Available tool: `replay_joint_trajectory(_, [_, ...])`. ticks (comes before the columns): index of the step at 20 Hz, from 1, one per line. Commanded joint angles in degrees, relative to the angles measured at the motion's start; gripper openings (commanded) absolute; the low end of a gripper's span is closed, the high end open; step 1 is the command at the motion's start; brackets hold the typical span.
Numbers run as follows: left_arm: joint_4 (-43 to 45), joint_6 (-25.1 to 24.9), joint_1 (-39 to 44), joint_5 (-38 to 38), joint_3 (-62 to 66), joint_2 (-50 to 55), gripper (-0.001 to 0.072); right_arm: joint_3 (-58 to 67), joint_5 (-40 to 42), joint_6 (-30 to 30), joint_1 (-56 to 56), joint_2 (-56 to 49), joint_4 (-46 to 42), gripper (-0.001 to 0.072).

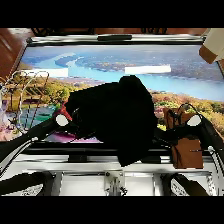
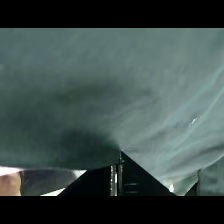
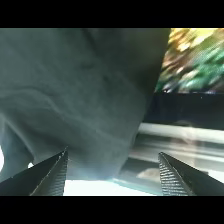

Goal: Fold the shirts.

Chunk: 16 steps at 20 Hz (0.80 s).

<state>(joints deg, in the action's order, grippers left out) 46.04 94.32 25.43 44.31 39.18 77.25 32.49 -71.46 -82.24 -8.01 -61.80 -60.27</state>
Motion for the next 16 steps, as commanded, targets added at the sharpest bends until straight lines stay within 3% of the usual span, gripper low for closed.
replay_joint_trajectory(1, [-0.22,0.59,0.26,-2.23,-0.13,-0.26,0.0036,-2.84,5.35,0.04,0.22,-1.73,3.80,0.0672])
replay_joint_trajectory(5, [-0.17,-1.29,0.26,-0.79,0.66,-2.14,0.0036,-2.86,7.85,0.81,6.49,-6.43,5.03,0.0670])
replay_joint_trajectory(6, [0.02,-1.31,0.24,-0.79,0.66,-2.95,0.0036,-2.86,9.03,0.94,8.26,-7.23,6.12,0.0611])
replay_joint_trajectory(8, [0.26,-4.44,0.17,-0.76,0.68,-5.31,0.0035,-2.01,9.68,0.17,10.05,-6.82,7.15,0.0076])
replay_joint_trajectory(10, [2.75,-6.71,-0.92,0.72,1.66,-9.05,0.0034,2.32,6.93,1.42,9.68,-4.22,7.28,0.0076])
replay_joint_trajectory(13, [16.76,-6.71,-4.61,10.21,11.52,-17.66,0.0034,16.79,3.93,7.50,9.49,5.11,7.26,0.0075])
replay_joint_trajectory(16, [27.06,-6.67,-7.69,17.88,30.14,-27.06,0.0035,36.61,10.29,12.85,9.51,14.64,6.88,0.0076])
